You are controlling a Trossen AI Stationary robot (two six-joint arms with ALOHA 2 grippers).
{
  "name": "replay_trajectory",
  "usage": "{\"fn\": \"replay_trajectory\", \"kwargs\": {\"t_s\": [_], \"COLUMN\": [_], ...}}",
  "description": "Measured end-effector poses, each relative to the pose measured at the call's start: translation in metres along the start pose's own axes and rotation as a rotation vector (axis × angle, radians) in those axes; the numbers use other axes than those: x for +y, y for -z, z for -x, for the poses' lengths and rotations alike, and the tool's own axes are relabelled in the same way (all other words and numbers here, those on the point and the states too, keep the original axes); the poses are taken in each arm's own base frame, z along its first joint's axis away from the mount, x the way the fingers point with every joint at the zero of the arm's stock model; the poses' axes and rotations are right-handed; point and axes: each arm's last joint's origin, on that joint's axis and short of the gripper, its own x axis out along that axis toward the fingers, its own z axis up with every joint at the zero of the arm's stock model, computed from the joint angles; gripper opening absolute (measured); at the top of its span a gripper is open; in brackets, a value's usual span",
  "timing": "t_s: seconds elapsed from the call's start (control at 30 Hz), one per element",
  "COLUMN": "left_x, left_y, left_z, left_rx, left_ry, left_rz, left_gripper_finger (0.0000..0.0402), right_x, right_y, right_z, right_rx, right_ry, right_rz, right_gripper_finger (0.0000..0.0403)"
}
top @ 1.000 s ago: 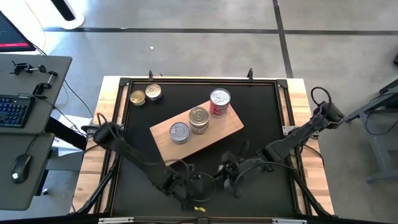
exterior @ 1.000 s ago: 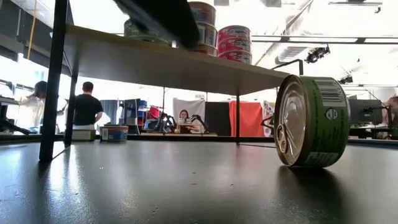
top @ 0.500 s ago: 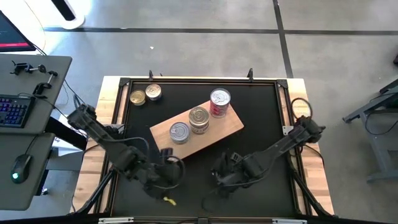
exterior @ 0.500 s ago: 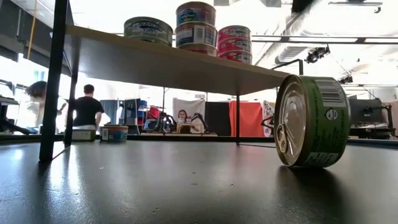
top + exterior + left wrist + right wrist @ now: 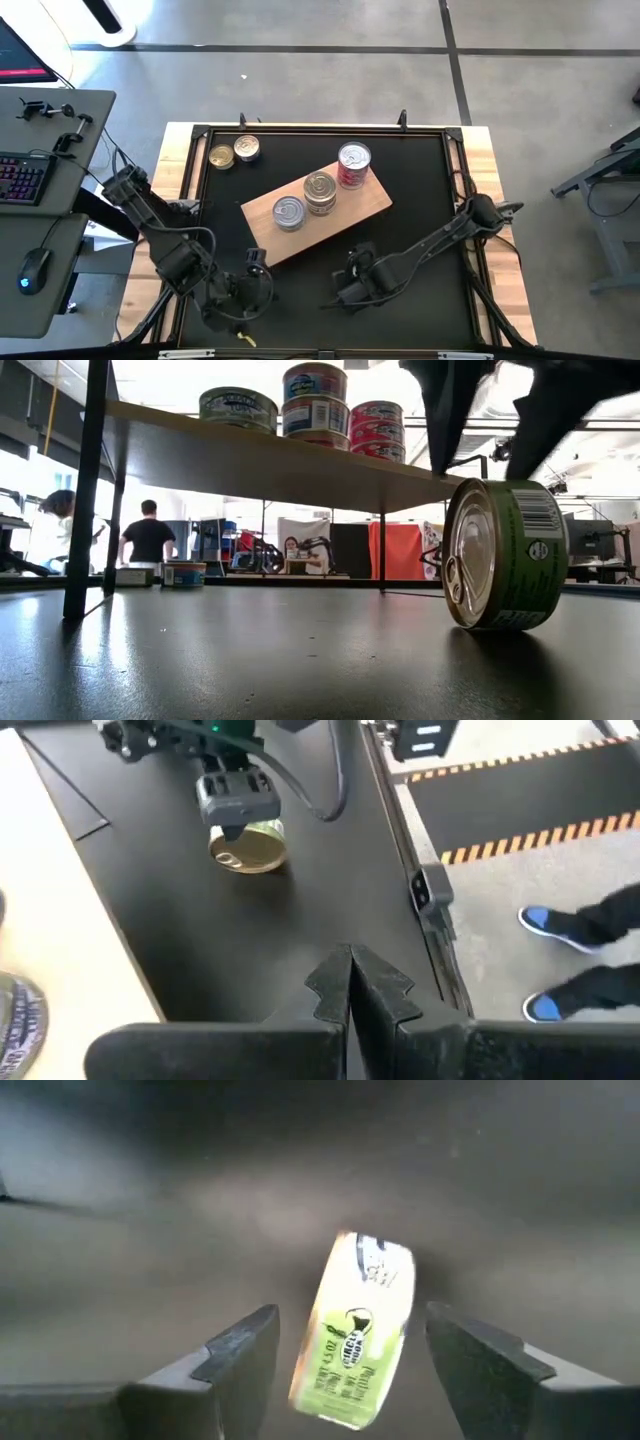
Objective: Stack canned seafood by type on shelf
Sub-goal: Put the green tuna can on the shelf
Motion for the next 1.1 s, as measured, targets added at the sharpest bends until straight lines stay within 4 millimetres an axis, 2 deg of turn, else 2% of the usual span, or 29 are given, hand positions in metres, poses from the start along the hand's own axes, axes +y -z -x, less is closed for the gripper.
{"fn": "replay_trajectory", "kwargs": {"t_s": [0.13, 0.27, 0.5, 0.57, 0.7, 0.77, 0.8, 0.87, 1.0, 1.1], "left_x": [-0.004, -0.006, -0.004, -0.001, 0.003, 0.004, 0.006, 0.008, 0.017, 0.023], "left_y": [0.002, 0.003, 0.002, 0.001, -0.005, -0.012, -0.015, -0.020, -0.030, -0.034], "left_z": [0.002, 0.003, 0.002, 0.001, 0.001, 0.006, 0.010, 0.019, 0.047, 0.074], "left_rx": [0.003, 0.004, 0.001, -0.003, -0.044, -0.098, -0.127, -0.181, -0.311, -0.430], "left_ry": [0.011, 0.017, 0.007, -0.007, 0.000, 0.024, 0.036, 0.062, 0.104, 0.082], "left_rz": [-0.020, -0.026, -0.020, -0.002, 0.075, 0.110, 0.119, 0.133, 0.166, 0.177], "left_gripper_finger": [0.0000, 0.0000, 0.0000, 0.0000, 0.0000, 0.0000, 0.0000, 0.0000, 0.0000, 0.0000], "right_x": [0.004, 0.006, 0.012, 0.011, 0.009, 0.008, 0.007, 0.008, 0.006, 0.000], "right_y": [0.005, 0.013, 0.016, 0.015, 0.016, 0.018, 0.018, 0.018, 0.003, -0.016], "right_z": [-0.008, -0.028, -0.035, -0.035, -0.034, -0.028, -0.021, 0.004, 0.084, 0.125], "right_rx": [0.044, 0.059, 0.031, 0.022, 0.021, 0.020, 0.009, -0.047, -0.289, -0.441], "right_ry": [0.006, 0.051, 0.011, 0.014, 0.028, 0.013, -0.004, -0.097, -0.354, -0.441], "right_rz": [-0.021, -0.032, 0.045, 0.074, 0.152, 0.202, 0.232, 0.318, 0.392, 0.405], "right_gripper_finger": [0.0243, 0.0243, 0.0236, 0.0212, 0.0117, 0.0117, 0.0117, 0.0117, 0.0117, 0.0117]}}
